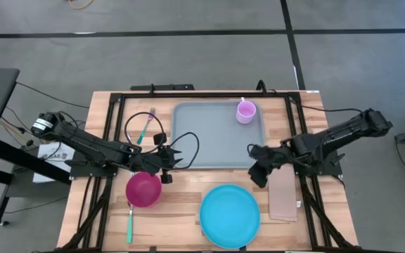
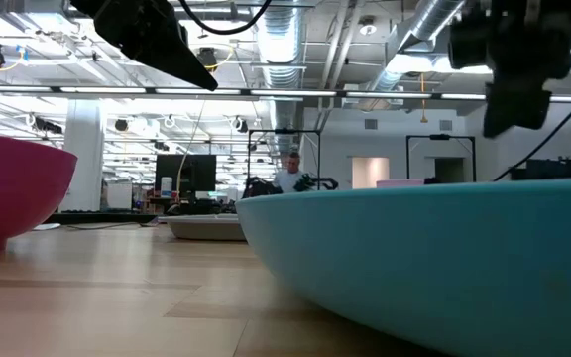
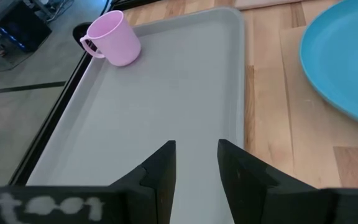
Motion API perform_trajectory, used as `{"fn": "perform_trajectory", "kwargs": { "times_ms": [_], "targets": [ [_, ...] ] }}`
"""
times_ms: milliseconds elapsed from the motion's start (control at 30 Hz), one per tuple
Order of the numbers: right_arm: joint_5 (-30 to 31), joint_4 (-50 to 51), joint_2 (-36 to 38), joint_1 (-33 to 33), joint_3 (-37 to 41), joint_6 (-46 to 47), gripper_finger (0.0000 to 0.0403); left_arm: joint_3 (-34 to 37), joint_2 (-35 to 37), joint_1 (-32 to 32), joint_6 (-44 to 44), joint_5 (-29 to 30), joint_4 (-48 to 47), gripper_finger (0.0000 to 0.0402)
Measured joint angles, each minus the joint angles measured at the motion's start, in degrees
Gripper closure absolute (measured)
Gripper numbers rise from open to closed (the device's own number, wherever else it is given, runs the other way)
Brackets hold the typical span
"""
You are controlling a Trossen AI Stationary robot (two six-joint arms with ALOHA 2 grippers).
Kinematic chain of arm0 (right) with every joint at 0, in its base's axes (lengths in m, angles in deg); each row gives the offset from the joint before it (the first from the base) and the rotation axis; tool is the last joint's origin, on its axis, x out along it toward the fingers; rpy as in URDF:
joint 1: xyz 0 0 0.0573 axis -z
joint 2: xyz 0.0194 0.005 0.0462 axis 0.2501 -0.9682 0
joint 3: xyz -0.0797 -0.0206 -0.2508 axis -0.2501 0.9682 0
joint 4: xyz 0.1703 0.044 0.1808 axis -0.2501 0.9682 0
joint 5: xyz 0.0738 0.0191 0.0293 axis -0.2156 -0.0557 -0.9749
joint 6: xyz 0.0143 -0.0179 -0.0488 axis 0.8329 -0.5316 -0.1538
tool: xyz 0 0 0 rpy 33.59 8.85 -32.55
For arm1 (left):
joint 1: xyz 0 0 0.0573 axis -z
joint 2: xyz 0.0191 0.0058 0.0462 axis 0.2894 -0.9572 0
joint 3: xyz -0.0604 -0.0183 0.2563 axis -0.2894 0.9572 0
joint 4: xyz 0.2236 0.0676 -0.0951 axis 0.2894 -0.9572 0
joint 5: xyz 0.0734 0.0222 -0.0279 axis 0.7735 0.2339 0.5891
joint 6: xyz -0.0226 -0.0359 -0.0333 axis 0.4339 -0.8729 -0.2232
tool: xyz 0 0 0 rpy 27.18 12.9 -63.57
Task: Set up tray
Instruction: Put the blue plate under the pink mug on the gray tray
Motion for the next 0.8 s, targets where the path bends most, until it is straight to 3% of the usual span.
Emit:
{"fn": "perform_trajectory", "kwargs": {
  "times_ms": [200, 433, 800],
  "targets": [
    [0.0, -10.2, -7.4, -4.2, 0.0, 0.0, 0.0336, 0.0, 0.0, 0.0, -0.7, 0.0, 0.0, 0.0292],
    [-6.1, -11.0, -15.2, -5.8, 0.0, 0.2, 0.0336, 0.0, 0.0, 0.0, -0.7, 0.0, 0.0, 0.0292],
    [-6.1, -10.5, -22.1, -3.9, -3.7, 0.4, 0.0336, 0.0, 0.0, 0.0, -0.7, 0.0, 0.5, 0.0292]
  ]
}}
